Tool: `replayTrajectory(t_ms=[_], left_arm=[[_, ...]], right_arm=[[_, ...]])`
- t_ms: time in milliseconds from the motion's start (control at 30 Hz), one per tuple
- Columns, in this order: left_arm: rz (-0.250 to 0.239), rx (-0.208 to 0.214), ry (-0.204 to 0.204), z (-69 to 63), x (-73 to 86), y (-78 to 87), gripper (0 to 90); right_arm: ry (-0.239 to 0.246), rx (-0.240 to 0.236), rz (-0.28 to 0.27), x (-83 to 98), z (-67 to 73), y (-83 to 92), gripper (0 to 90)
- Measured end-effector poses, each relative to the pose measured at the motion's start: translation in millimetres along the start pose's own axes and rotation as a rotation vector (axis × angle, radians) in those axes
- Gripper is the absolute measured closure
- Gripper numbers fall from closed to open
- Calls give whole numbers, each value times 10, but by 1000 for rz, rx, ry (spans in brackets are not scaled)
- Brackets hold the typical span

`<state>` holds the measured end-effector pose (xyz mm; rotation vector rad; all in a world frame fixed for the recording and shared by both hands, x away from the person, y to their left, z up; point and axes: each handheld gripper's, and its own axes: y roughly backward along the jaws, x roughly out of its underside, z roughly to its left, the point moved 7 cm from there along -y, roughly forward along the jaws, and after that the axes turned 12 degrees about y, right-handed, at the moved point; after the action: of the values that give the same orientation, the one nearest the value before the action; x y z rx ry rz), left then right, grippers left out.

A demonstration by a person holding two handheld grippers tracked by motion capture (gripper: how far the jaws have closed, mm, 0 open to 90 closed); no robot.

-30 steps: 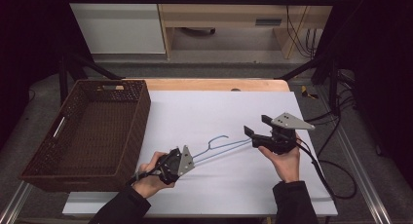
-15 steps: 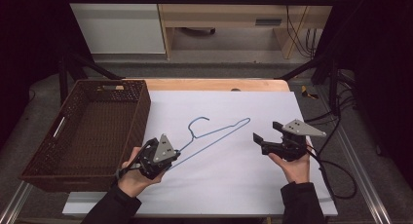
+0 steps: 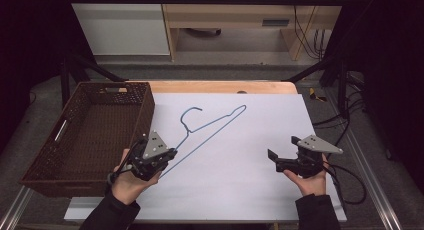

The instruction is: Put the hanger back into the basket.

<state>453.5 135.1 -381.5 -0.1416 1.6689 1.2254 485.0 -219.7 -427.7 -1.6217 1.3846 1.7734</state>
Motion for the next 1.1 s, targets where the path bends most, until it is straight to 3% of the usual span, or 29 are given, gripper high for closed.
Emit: replayTrajectory(t_ms=[133, 167, 467, 833, 1000, 1100], left_arm=[[-25, 13, 6, 1, -66, 76, 874], [-15, 13, -16, 14, -76, 103, 874], [-55, -12, -30, 66, -286, 342, 874], [-61, 37, 18, 330, -580, 589, 874], [-47, 24, -1, 494, -664, 682, 874], [-43, 21, 17, 568, -694, 721, 874]], right_arm=[[-19, 12, 6, 88, -29, 46, 29], [-20, 12, 7, 104, -31, 55, 29], [-22, -4, 15, 165, 40, 97, 31], [-14, -11, 33, 220, 81, 128, 30], [-9, -8, 37, 241, 74, 132, 29], [-10, -10, 38, 243, 79, 129, 28]])
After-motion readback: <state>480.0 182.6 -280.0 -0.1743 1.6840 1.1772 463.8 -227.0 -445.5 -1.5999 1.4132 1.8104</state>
